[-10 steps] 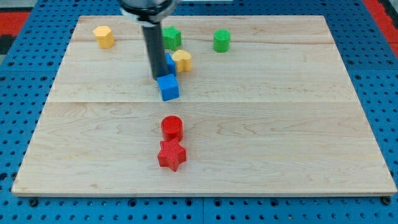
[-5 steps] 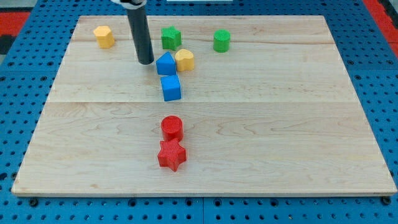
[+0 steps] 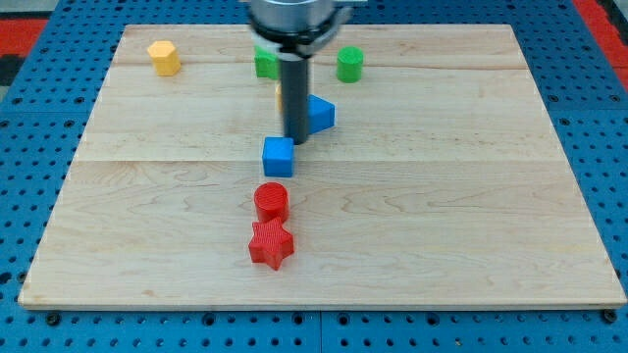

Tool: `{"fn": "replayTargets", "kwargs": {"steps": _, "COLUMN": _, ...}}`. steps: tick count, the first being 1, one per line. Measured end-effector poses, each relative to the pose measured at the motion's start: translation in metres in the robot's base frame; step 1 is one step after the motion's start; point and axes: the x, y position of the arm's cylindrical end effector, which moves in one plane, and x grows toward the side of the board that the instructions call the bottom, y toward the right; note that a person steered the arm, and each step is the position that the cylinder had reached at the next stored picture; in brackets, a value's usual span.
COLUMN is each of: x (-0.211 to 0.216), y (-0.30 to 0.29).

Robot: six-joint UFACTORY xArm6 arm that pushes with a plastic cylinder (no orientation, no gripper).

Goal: Push the blue blocks parallel to each other

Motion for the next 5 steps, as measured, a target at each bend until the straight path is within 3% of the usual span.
{"fn": "replayTargets", "kwargs": {"steps": 1, "x": -0.033, "y": -0.009}}
{"fn": "replayTargets", "kwargs": {"steps": 2, "x": -0.045, "y": 0.028}}
{"fn": "replayTargets", "kwargs": {"steps": 4, "x": 0.001, "y": 0.149}}
{"fn": "replayTargets", "kwargs": {"steps": 5, "x": 0.039, "y": 0.139}}
